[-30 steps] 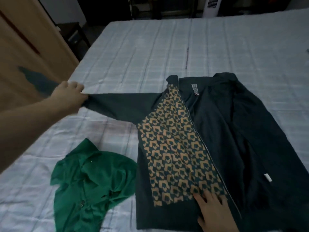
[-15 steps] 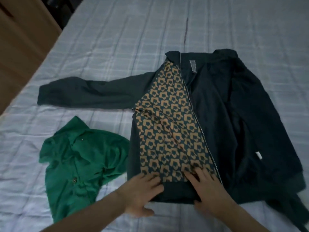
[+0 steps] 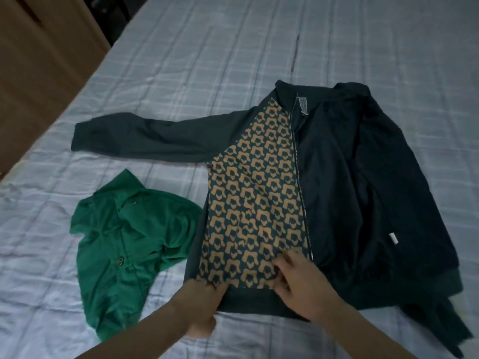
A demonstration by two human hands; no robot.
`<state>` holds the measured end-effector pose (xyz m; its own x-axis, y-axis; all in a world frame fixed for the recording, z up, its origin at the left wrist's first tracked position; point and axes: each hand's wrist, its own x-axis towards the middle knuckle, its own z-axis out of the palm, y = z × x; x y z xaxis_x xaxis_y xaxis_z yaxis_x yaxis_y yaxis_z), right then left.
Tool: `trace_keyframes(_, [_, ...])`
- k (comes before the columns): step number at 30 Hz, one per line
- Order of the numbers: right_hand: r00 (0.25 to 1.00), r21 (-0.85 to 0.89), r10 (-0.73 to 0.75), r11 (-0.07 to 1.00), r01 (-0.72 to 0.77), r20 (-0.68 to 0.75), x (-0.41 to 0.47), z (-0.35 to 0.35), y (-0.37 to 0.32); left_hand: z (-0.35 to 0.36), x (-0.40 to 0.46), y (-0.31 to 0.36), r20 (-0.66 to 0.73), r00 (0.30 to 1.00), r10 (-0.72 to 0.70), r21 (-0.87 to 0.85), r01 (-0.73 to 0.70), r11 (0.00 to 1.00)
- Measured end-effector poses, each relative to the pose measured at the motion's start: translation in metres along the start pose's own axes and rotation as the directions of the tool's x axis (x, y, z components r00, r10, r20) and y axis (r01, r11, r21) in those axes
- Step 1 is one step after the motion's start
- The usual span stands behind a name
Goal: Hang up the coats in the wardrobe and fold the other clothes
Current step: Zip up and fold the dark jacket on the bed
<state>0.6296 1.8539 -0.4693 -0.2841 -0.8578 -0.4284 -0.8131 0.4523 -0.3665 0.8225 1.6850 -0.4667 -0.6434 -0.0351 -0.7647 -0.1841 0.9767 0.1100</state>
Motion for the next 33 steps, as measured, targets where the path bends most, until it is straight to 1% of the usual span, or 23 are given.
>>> trace_keyframes(1, [0.998,-0.032,0.008,0.999,-0.01,-0.065,0.004,0.001,0.002,-0.006,0.005,0.001,-0.073,0.997,0.036,-0.004,-0.036,0.999])
trace_keyframes(2, [0.995,-0.036,0.029,0.999,-0.033,-0.092,0.006,0.002,0.005,-0.01,0.011,0.001,-0.232,0.969,0.083,-0.004,-0.086,0.996])
trace_keyframes(3, [0.995,-0.036,0.053,0.998,-0.056,-0.079,0.007,0.003,0.008,-0.014,0.018,-0.001,-0.4,0.909,0.118,0.004,-0.127,0.992])
trace_keyframes(4, [0.996,-0.05,0.075,0.996,-0.078,-0.054,0.007,0.006,0.013,-0.018,0.026,-0.004,-0.522,0.843,0.127,0.001,-0.149,0.989])
trace_keyframes(5, [0.994,-0.054,0.111,0.992,-0.112,-0.024,0.007,0.008,0.019,-0.022,0.036,-0.01,-0.602,0.793,0.097,-0.043,-0.153,0.987])
trace_keyframes(6, [0.988,-0.05,0.153,0.987,-0.153,0.008,0.005,0.011,0.024,-0.027,0.044,-0.017,-0.626,0.779,0.04,-0.1,-0.131,0.986])
trace_keyframes(8, [0.98,-0.074,0.193,0.979,-0.19,0.038,0.004,0.009,0.033,-0.033,0.056,-0.031,-0.575,0.812,-0.101,-0.196,-0.016,0.981])
trace_keyframes(9, [0.976,-0.077,0.207,0.976,-0.202,0.061,0.005,0.005,0.034,-0.032,0.062,-0.037,-0.513,0.842,-0.167,-0.236,0.048,0.971])
trace_keyframes(10, [0.971,-0.07,0.223,0.974,-0.217,0.089,0.007,0.001,0.035,-0.032,0.065,-0.041,-0.445,0.872,-0.205,-0.241,0.105,0.965])
trace_keyframes(11, [0.969,-0.066,0.228,0.973,-0.222,0.094,0.009,-0.006,0.035,-0.034,0.069,-0.043,-0.451,0.869,-0.204,-0.207,0.12,0.971])
trace_keyframes(12, [0.969,-0.066,0.229,0.972,-0.224,0.088,0.013,-0.012,0.035,-0.041,0.071,-0.044,-0.491,0.852,-0.183,-0.185,0.104,0.977])
trace_keyframes(13, [0.971,-0.065,0.229,0.972,-0.225,0.066,0.019,-0.02,0.033,-0.054,0.072,-0.046,-0.548,0.819,-0.171,-0.196,0.073,0.978])
trace_keyframes(14, [0.974,-0.063,0.223,0.973,-0.221,0.031,0.027,-0.028,0.03,-0.069,0.075,-0.05,-0.606,0.778,-0.165,-0.223,0.033,0.974])
trace_keyframes(16, [0.977,-0.033,0.206,0.977,-0.209,-0.058,0.047,-0.046,0.026,-0.098,0.093,-0.067,-0.717,0.687,-0.118,-0.213,-0.055,0.975])
trace_keyframes(17, [0.974,-0.001,0.2,0.98,-0.201,-0.105,0.06,-0.057,0.026,-0.114,0.104,-0.077,-0.748,0.656,-0.106,-0.211,-0.083,0.974])
trace_keyframes(20, [0.945,0.068,0.2,0.98,-0.189,-0.26,0.109,-0.091,0.04,-0.161,0.142,-0.113,-0.782,0.597,-0.18,-0.304,-0.114,0.946])
trace_keyframes(23, [0.895,0.089,0.201,0.98,-0.18,-0.398,0.173,-0.128,0.062,-0.205,0.179,-0.15,-0.788,0.562,-0.252,-0.379,-0.12,0.918])
trace_keyframes(25, [0.846,0.107,0.209,0.978,-0.179,-0.491,0.222,-0.156,0.073,-0.228,0.201,-0.172,-0.772,0.576,-0.267,-0.415,-0.139,0.899])
trace_keyframes(28, [0.745,0.107,0.228,0.972,-0.208,-0.627,0.299,-0.197,0.083,-0.248,0.232,-0.195,-0.761,0.607,-0.228,-0.418,-0.19,0.888])
trace_keyframes(29, [0.713,0.114,0.246,0.967,-0.228,-0.656,0.325,-0.21,0.085,-0.25,0.24,-0.202,-0.75,0.622,-0.225,-0.439,-0.214,0.872])
trace_keyframes(30, [0.699,0.132,0.279,0.957,-0.258,-0.658,0.351,-0.223,0.087,-0.251,0.247,-0.207,-0.734,0.642,-0.221,-0.463,-0.236,0.855])
trace_keyframes(31, [0.705,0.14,0.315,0.945,-0.295,-0.635,0.373,-0.234,0.088,-0.249,0.253,-0.213,-0.718,0.665,-0.207,-0.474,-0.25,0.844])
trace_keyframes(33, [0.767,0.149,0.409,0.909,-0.389,-0.494,0.409,-0.25,0.095,-0.238,0.26,-0.226,-0.682,0.717,-0.146,-0.44,-0.242,0.865])
